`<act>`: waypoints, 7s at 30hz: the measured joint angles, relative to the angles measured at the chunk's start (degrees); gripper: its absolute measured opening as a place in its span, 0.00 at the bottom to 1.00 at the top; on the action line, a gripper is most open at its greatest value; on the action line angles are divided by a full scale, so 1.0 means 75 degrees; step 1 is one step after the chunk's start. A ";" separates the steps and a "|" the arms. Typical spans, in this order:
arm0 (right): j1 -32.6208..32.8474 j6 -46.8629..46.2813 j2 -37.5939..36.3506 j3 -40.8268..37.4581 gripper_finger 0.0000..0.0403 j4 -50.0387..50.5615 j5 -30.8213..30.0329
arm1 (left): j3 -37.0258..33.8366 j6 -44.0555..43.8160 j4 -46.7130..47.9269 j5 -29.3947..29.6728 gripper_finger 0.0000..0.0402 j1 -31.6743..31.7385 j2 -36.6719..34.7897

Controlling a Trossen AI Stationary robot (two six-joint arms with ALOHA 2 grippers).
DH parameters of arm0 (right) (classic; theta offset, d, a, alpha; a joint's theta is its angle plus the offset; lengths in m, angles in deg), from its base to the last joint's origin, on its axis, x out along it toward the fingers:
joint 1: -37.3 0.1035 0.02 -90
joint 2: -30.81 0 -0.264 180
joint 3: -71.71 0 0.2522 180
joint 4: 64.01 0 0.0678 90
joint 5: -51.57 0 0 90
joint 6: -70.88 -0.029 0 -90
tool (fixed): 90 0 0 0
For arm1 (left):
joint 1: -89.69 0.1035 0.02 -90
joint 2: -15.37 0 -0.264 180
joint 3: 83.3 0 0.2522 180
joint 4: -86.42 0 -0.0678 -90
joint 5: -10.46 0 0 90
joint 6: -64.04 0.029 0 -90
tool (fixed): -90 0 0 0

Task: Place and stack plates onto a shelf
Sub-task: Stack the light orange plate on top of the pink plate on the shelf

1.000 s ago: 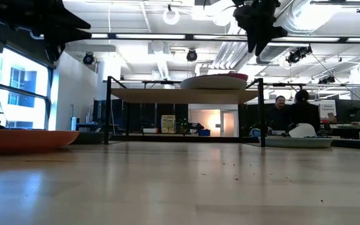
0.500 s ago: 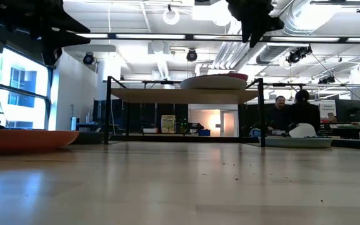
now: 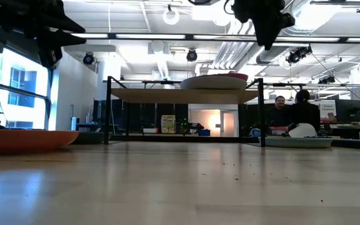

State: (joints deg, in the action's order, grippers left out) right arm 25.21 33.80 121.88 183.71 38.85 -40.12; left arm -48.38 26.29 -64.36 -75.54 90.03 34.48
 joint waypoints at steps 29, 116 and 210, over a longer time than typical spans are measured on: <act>0.1219 -0.1091 -0.0623 -0.3500 0.28 -0.2357 0.0466 | 0.0000 -0.0609 0.0927 -0.1351 0.22 0.0002 0.0003; 0.5506 -0.0805 -0.2715 -0.7968 0.00 -0.6364 0.0710 | 0.0000 -0.0488 0.0935 0.0354 0.22 0.0003 0.0002; -0.4192 0.2214 -0.0127 -0.1093 0.00 -0.3975 0.0388 | 0.0000 -0.0740 0.0982 0.0951 0.22 0.0001 0.0001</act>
State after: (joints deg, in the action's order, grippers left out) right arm -6.22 50.41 120.93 175.51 9.04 -37.21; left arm -48.38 20.74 -56.99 -68.41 90.03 34.49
